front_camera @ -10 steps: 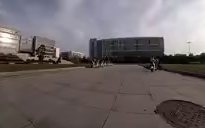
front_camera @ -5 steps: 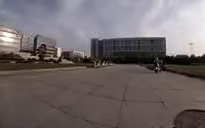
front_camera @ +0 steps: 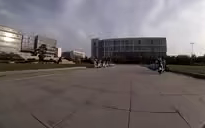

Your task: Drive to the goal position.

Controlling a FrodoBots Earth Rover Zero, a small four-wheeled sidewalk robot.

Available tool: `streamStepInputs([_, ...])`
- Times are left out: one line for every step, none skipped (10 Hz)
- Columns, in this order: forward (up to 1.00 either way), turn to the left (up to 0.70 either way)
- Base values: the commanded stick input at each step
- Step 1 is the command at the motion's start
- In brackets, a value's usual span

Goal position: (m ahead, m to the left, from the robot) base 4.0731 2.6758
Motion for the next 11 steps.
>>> streamStepInputs([0.70, -0.09])
streamStepInputs([0.70, 0.00])
streamStepInputs([0.70, 0.00])
streamStepInputs([0.49, 0.00])
streamStepInputs([0.45, 0.00])
streamStepInputs([0.45, 0.00])
streamStepInputs([0.45, 0.00])
streamStepInputs([0.45, 0.00])
streamStepInputs([0.45, 0.00])
streamStepInputs([0.45, 0.00])
streamStepInputs([0.45, 0.00])
